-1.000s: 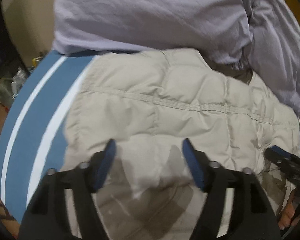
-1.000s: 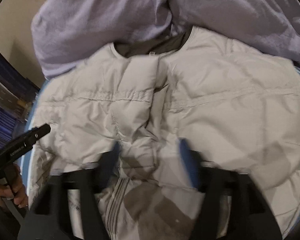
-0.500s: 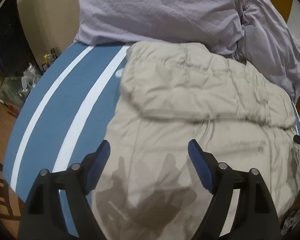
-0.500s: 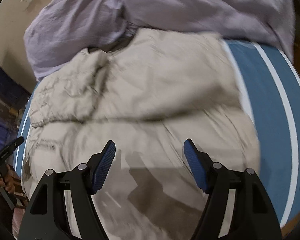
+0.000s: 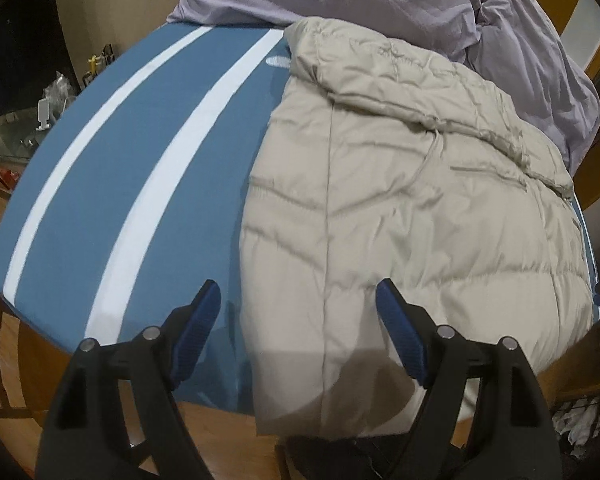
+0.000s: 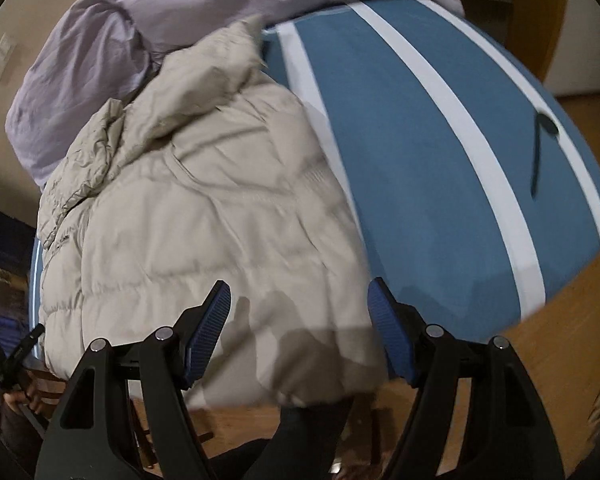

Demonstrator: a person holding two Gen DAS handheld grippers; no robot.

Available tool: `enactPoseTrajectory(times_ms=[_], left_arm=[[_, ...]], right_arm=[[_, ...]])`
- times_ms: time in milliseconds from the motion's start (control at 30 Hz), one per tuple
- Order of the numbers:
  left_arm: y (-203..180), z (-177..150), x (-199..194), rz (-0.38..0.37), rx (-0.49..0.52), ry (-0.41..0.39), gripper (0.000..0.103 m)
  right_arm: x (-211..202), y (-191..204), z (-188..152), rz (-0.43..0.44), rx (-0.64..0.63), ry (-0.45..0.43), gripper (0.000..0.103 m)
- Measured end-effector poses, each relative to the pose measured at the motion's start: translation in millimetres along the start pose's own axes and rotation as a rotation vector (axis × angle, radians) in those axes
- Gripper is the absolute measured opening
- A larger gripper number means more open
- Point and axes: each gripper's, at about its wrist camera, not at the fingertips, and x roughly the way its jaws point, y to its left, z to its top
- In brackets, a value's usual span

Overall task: Fold large clothes
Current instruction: 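Grasp the jacket hem with both grippers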

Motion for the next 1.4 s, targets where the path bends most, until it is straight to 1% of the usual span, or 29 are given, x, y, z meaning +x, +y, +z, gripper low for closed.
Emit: enactPoseTrajectory(times_ms=[167,300,400,533,600,633,667,700,733,800,900,933,1000,1067,1100,1200,1300,1400], left_arm=[[5.4,-10.0,4.4,-0.021,-0.029,0.017,0.080],[8.6,-14.3,7.5,-0.043,-0.052,0.023,0.080],[9.4,-18.3,7.5,-0.053,-0.066,0.019,0.080],[9.1,-22.1,5.7,-0.053,-0.068,0.012,0.080],[9.4,-23.4,4.9,-0.053,-0.074,0.010,0.080],[9.5,-23.6,4.9,-0.052,-0.075,0.009,0.080],[8.9,-24.0,4.8,-0.049,-0.078,0.008,0.079],[8.2,-24.4,4.7,-0.049,-0.078,0.006,0.076],[7.5,-24.1,4.7,-0.051,-0.077,0.005,0.074],[4.3,-25.2,4.4,-0.066,-0.072,0.002,0.063],[0.6,-25.8,4.4,-0.083,-0.078,0.004,0.054],[0.1,-26.3,4.4,-0.084,-0.080,0.003,0.053],[-1.0,-27.0,4.4,-0.087,-0.084,0.002,0.047],[-2.2,-27.8,3.9,-0.097,-0.087,-0.001,0.041],[-3.1,-28.2,3.4,-0.098,-0.086,-0.004,0.036],[-7.3,-27.9,0.2,-0.095,-0.068,-0.015,0.025],[-10.7,-25.7,-3.9,-0.080,-0.059,-0.021,0.019],[-11.9,-23.2,-9.2,-0.072,-0.056,-0.029,0.016]], right_arm=[[6.7,-11.5,-15.7,0.039,0.036,0.022,0.073],[14.5,-10.3,-20.6,0.036,0.021,0.036,0.072],[17.9,-14.9,-22.5,0.030,0.038,0.038,0.071],[14.9,-23.3,-23.6,0.003,0.072,0.006,0.071],[14.0,-27.7,-24.4,0.013,0.084,-0.004,0.070],[14.3,-28.0,-24.5,0.015,0.079,-0.004,0.069],[14.1,-27.3,-25.1,0.025,0.069,-0.003,0.062],[14.6,-26.5,-26.0,0.052,0.063,0.005,0.053],[14.9,-25.6,-26.5,0.060,0.062,0.008,0.050],[15.6,-24.9,-28.2,0.081,0.060,0.009,0.042],[16.2,-24.7,-30.3,0.110,0.066,0.009,0.035],[16.0,-25.5,-31.2,0.120,0.066,0.009,0.034],[15.7,-26.0,-32.2,0.142,0.067,0.011,0.025],[14.8,-25.2,-32.7,0.154,0.064,0.006,0.020],[14.1,-24.2,-33.0,0.158,0.062,0.001,0.017],[11.4,-20.7,-33.5,0.154,0.050,-0.013,0.014],[6.9,-18.8,-32.8,0.151,0.041,-0.032,0.012],[-1.4,-16.7,-31.2,0.158,0.031,-0.062,0.011]])
